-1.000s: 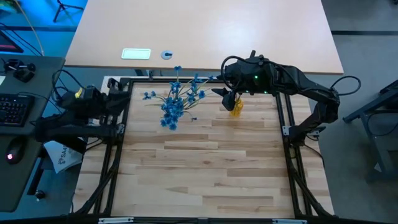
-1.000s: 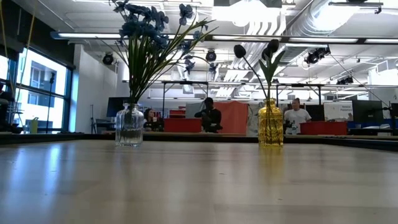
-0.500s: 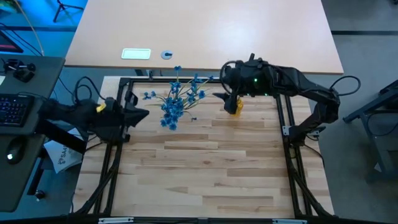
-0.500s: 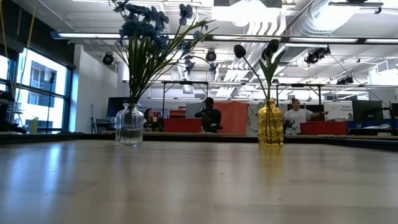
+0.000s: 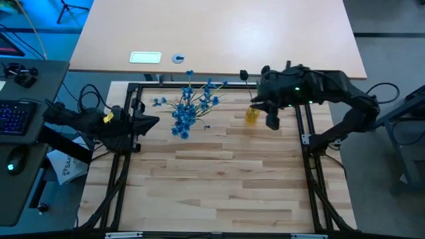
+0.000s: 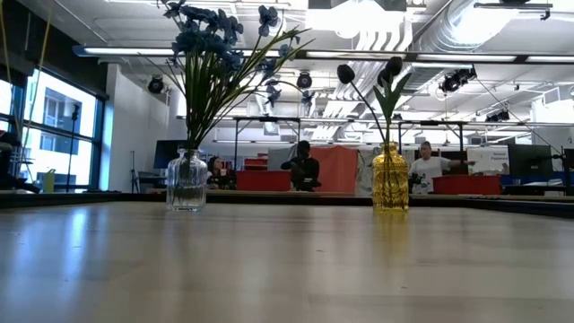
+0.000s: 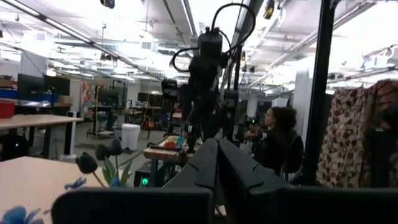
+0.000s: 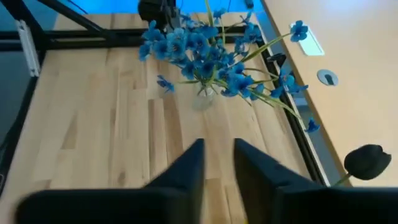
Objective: Sort flowers into vase by color
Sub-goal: Return to Home Position
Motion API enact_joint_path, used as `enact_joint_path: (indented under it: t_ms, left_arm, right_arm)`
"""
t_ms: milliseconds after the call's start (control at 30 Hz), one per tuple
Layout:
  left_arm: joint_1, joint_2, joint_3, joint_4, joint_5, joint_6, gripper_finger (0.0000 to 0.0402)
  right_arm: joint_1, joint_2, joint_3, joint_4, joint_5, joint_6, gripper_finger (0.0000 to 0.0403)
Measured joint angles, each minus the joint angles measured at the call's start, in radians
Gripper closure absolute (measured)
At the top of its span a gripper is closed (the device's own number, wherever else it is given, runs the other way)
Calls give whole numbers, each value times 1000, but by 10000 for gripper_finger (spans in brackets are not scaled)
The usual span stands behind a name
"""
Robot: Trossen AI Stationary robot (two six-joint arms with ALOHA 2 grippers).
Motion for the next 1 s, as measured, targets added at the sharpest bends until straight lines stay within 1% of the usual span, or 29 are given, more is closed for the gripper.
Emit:
enact_joint_path:
  t_ms: [67,100,167,267,367,433,500,567,667,833,1000]
  left_arm:
    - [0,0,-15,1,-2,-4,401]
    - [0,0,-25,7,-2,-8,401]
    - [0,3,-53,34,-2,-10,401]
    - [2,4,-100,97,-1,-33,401]
    - [16,5,-154,132,0,-75,401]
    - [31,4,-194,148,1,-100,401]
    - [52,3,-234,167,2,-115,401]
    - [76,2,-275,197,9,-132,401]
    - [117,-10,-342,239,34,-153,401]
    - [178,-64,-450,317,56,-206,401]
    - [218,-130,-535,344,57,-244,401]
  right_arm:
    - [9,-54,-78,33,-4,5,382]
    - [14,-89,-137,75,-5,13,392]
    - [22,-172,-292,186,-9,50,387]
    - [25,-309,-562,408,-15,123,378]
    - [25,-428,-806,633,-39,206,385]
    - [25,-483,-927,749,-55,254,396]
    - [25,-529,-1016,836,-69,287,400]
    - [25,-560,-1073,873,-76,296,398]
    - [25,-591,-1119,854,-86,274,401]
    - [25,-609,-1133,790,-99,309,401]
    - [25,-614,-1133,747,-117,270,402]
